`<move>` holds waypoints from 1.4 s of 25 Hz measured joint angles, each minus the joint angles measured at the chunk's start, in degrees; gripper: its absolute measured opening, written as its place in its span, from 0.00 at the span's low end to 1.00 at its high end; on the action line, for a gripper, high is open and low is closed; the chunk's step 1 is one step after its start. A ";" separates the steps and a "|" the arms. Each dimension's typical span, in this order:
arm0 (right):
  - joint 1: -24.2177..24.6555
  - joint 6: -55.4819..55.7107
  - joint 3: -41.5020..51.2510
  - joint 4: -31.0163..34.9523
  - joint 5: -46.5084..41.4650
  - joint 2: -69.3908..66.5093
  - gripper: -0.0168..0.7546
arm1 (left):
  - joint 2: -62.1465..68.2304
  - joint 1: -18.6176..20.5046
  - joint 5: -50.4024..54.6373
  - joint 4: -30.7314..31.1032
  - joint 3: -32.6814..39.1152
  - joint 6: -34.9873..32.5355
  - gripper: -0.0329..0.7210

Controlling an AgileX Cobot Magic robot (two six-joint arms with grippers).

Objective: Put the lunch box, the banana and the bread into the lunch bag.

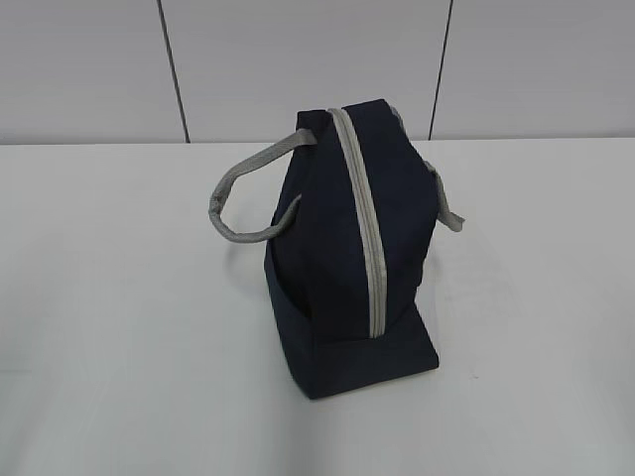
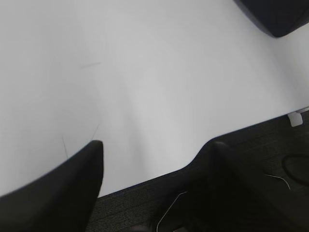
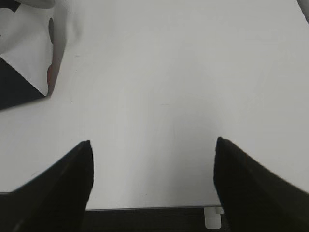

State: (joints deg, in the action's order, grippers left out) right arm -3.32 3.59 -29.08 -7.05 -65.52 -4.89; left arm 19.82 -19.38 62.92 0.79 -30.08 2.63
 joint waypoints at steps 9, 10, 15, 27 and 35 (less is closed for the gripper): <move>0.00 0.03 0.00 0.00 0.00 0.00 0.77 | 0.00 0.00 0.00 0.00 0.00 0.00 0.66; 0.00 0.03 0.00 0.00 0.00 0.12 0.77 | 0.00 0.00 0.00 0.00 0.00 0.00 0.66; 0.00 0.03 0.00 0.00 0.00 2.39 0.77 | -0.17 0.29 0.00 0.00 0.00 0.00 0.66; 4.29 0.13 0.02 -0.77 0.00 5.94 0.77 | -10.00 10.15 0.06 -0.19 0.00 0.00 0.66; 4.29 0.13 0.02 -0.88 0.00 5.94 0.77 | -17.39 14.24 0.26 -0.19 0.00 0.00 0.65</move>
State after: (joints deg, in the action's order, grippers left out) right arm 0.97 3.72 -29.07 -7.93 -65.52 1.04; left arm 2.43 -5.14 63.18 0.61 -30.08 2.63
